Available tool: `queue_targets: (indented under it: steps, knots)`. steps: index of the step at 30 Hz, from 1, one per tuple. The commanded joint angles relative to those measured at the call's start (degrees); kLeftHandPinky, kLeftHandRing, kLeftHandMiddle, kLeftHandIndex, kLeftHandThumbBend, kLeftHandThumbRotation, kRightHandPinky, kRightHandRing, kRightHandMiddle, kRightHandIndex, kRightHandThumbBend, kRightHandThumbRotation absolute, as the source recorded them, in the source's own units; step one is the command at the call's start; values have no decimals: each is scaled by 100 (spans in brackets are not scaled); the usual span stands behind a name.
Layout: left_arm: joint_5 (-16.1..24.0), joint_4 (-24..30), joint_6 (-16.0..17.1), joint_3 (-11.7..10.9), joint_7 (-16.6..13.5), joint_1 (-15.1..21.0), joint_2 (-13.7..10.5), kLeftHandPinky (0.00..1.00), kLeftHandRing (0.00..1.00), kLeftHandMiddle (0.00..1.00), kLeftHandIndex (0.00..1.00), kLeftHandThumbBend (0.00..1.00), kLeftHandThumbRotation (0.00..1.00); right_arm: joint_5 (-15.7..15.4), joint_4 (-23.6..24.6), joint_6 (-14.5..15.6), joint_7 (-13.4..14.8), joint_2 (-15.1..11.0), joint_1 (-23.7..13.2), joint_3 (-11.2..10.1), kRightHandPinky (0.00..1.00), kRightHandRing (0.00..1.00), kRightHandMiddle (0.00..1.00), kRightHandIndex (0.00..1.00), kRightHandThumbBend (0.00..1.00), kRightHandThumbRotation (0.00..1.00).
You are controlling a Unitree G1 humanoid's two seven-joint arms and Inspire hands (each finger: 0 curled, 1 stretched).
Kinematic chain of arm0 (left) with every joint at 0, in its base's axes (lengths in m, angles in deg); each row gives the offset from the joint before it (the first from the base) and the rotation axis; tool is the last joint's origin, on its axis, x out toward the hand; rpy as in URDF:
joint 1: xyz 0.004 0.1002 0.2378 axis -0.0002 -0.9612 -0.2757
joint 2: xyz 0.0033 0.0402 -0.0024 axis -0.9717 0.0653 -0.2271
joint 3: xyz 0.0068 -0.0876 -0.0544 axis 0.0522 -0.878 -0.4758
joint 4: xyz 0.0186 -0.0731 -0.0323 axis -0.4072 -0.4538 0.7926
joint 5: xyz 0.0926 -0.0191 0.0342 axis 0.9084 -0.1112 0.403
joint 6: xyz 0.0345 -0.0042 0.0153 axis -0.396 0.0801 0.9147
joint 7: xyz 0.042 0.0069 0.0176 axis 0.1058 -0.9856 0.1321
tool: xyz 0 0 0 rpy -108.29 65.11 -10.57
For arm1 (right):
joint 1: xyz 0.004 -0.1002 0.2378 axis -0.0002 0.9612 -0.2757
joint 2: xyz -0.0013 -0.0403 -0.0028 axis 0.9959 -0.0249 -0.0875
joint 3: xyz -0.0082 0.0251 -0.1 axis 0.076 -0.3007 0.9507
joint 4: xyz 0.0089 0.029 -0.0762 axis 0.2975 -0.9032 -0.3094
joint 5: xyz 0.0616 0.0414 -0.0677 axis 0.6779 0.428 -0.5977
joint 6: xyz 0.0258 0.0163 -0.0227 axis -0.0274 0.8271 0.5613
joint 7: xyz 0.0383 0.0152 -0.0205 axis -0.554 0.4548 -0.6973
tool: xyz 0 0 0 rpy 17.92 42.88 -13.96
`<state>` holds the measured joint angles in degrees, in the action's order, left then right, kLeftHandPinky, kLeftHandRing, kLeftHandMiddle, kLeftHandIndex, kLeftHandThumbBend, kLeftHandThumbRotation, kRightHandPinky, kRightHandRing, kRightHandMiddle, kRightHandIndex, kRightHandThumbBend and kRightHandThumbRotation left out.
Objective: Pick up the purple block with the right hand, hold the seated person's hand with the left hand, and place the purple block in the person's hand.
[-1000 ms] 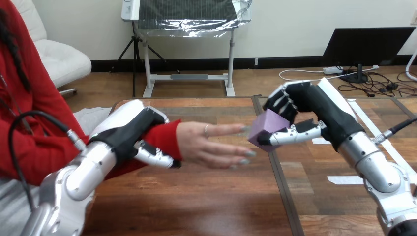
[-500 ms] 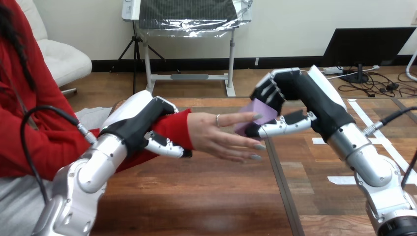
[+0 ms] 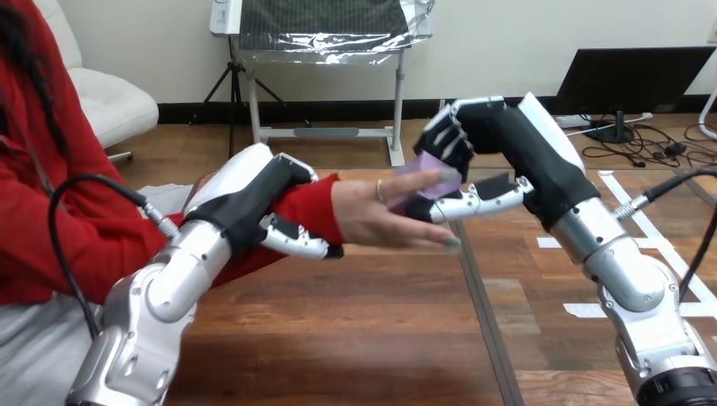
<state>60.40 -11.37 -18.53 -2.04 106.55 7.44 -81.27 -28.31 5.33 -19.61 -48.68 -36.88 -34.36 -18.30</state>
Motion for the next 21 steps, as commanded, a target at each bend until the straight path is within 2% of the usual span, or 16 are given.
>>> queue_targets:
  steps: [1, 21]
  knots:
    - [-232, 94, 326, -14, -302, 934, 227, 22, 28, 36, 38, 70, 0, 217, 694, 137, -81, 146, -87, 16, 27, 32, 39, 43, 76, 0]
    - [-280, -45, 366, 18, -319, 1013, 391, 23, 30, 37, 39, 70, 0, 271, 1537, 775, -256, 348, 138, 193, 27, 32, 39, 43, 75, 0]
